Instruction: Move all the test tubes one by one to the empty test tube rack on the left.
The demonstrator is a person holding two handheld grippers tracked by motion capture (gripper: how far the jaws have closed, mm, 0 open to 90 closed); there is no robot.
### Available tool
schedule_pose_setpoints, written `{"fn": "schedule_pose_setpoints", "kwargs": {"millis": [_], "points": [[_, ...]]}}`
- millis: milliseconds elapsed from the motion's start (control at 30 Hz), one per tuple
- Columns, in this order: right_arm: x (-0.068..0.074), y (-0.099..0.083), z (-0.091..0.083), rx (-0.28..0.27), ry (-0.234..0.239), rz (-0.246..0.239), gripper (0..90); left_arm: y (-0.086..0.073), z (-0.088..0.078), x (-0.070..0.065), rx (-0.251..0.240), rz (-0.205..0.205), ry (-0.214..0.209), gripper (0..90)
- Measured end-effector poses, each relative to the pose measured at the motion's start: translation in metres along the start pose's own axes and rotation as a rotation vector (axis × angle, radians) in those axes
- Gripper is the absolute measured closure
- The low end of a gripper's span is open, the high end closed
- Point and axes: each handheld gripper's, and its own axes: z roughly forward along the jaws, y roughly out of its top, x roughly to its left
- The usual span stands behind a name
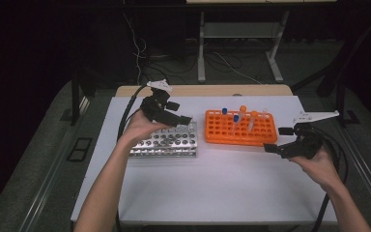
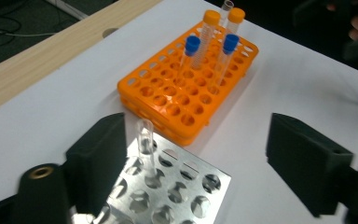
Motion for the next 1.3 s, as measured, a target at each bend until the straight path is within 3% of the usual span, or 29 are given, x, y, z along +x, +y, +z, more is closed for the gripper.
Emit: {"fn": "schedule_pose_setpoints", "kwargs": {"millis": [200, 600, 667, 767, 833, 900, 967, 1300], "points": [[-0.02, 0.011, 0.005, 0.007, -0.028, 0.008, 0.2, -0.009, -0.006, -0.008, -0.021, -0.017, 0.012, 0.0], [-0.06, 0.024, 0.029, 0.057, -0.094, 0.024, 0.4, -0.034, -0.026, -0.025, -0.066, -0.009, 0.023, 0.0], [-0.065, 0.026, 0.033, 0.058, -0.09, 0.025, 5.5, -0.038, -0.028, -0.027, -0.07, -0.01, 0.024, 0.0], [-0.073, 0.026, 0.04, 0.062, -0.101, 0.026, 5.7, -0.044, -0.031, -0.03, -0.075, -0.01, 0.022, 0.0], [-0.078, 0.026, 0.044, 0.072, -0.108, 0.017, 15.5, -0.047, -0.032, -0.031, -0.078, -0.01, 0.02, 0.0], [-0.082, 0.025, 0.049, 0.072, -0.115, 0.017, 16.8, -0.05, -0.033, -0.033, -0.08, -0.012, 0.016, 0.0], [-0.087, 0.022, 0.055, 0.077, -0.125, 0.001, 28.4, -0.052, -0.033, -0.034, -0.079, -0.011, 0.017, 0.0], [-0.093, 0.02, 0.073, 0.07, -0.138, -0.023, 53.7, -0.058, -0.035, -0.032, -0.091, -0.018, 0.023, 0.0]]}}
